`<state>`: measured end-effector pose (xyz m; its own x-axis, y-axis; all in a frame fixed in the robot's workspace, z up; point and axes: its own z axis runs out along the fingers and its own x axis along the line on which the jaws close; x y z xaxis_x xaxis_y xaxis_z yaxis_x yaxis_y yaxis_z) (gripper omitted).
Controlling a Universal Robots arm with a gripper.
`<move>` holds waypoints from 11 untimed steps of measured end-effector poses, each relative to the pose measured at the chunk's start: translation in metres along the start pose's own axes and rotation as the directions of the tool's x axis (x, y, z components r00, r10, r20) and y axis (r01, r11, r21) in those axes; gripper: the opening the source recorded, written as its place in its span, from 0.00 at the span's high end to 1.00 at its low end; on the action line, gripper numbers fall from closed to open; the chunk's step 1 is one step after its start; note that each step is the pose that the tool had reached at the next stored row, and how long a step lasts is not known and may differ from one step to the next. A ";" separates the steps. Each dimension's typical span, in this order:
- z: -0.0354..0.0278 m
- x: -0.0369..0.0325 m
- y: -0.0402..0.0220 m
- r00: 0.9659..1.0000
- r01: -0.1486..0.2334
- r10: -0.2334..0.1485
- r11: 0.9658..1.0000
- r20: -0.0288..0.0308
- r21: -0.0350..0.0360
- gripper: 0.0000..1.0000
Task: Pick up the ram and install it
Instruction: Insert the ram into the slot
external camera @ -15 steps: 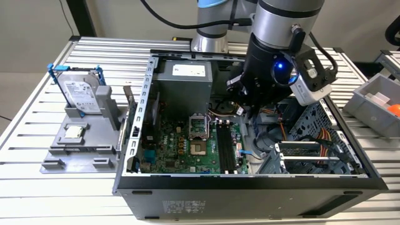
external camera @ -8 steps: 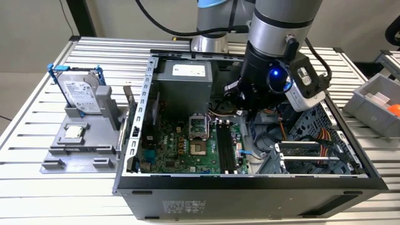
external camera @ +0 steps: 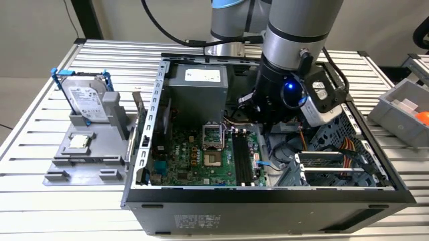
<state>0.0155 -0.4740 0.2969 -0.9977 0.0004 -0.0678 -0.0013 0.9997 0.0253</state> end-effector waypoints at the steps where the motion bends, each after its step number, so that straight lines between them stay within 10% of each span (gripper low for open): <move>1: 0.0011 0.0001 -0.0001 1.000 0.000 0.000 1.000 0.000 0.000 1.00; 11: 0.0115 0.0008 -0.0003 1.000 0.000 0.000 1.000 0.000 0.000 1.00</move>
<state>0.0155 -0.4740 0.2853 -0.9977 0.0005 -0.0674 -0.0012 0.9997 0.0252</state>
